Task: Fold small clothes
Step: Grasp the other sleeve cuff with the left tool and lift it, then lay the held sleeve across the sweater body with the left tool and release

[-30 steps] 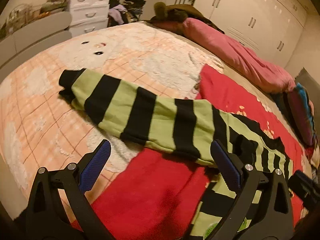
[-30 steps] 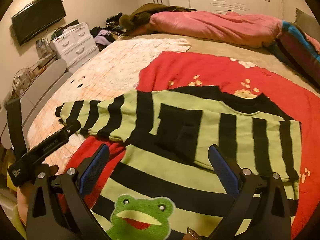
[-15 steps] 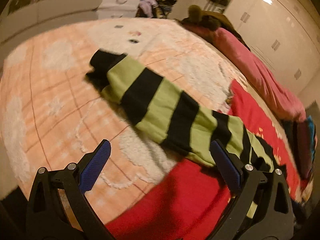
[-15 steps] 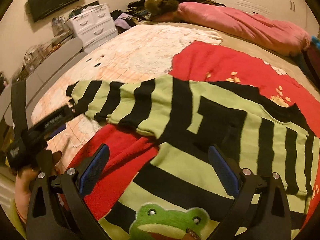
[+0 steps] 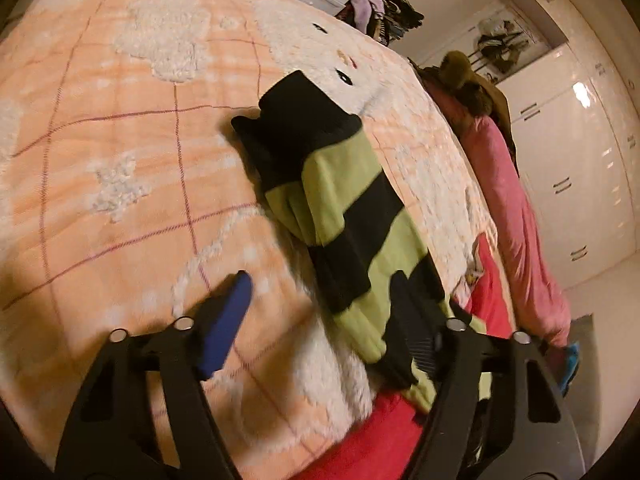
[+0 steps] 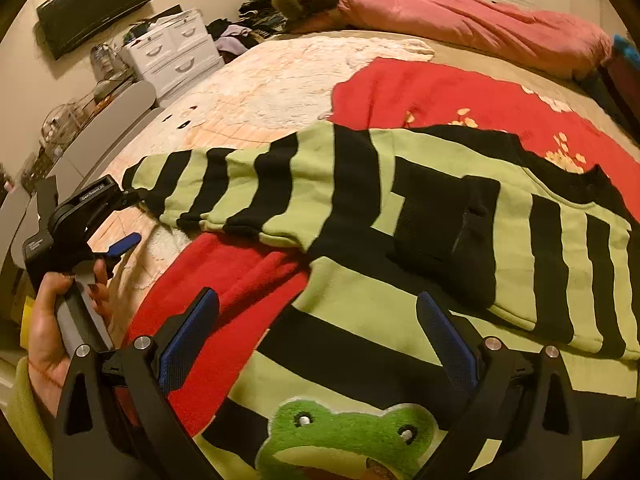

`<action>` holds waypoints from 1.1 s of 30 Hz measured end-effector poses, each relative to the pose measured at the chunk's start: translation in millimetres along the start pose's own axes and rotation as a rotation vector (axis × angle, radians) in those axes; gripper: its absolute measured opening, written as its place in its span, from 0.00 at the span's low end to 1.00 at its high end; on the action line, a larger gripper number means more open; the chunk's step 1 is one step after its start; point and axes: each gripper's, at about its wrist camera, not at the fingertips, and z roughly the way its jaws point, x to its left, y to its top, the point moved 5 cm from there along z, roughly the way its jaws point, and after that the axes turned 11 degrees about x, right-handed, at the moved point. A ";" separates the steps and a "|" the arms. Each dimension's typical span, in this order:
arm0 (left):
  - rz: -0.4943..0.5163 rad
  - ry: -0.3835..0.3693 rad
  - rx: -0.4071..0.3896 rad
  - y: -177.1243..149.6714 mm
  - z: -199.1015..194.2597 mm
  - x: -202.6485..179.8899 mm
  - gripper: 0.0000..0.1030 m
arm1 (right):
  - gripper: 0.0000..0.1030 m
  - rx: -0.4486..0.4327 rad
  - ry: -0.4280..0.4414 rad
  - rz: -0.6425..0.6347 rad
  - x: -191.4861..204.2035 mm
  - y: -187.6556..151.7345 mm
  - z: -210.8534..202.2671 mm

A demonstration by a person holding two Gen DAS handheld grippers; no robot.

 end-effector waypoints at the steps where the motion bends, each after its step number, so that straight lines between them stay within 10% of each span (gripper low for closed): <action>1: -0.003 -0.008 -0.002 3.7 2.3 -0.3 0.56 | 0.96 -0.002 -0.001 0.007 -2.7 -0.2 -0.4; 9: -0.060 -0.066 -0.006 34.4 25.7 -8.7 0.50 | 0.96 0.009 0.036 0.090 -24.0 -5.9 -2.2; 14: -0.095 -0.052 0.004 40.4 35.3 -11.1 0.06 | 0.96 -0.003 0.003 0.134 -44.7 -9.4 -9.6; 26: 0.310 -0.170 -0.136 -21.2 -47.0 -140.2 0.03 | 0.96 -0.059 -0.001 0.383 -127.8 -28.8 -40.5; 33: 0.547 -0.205 -0.024 -115.0 -38.0 -227.0 0.03 | 0.96 -0.133 -0.013 0.552 -193.4 -49.0 -73.7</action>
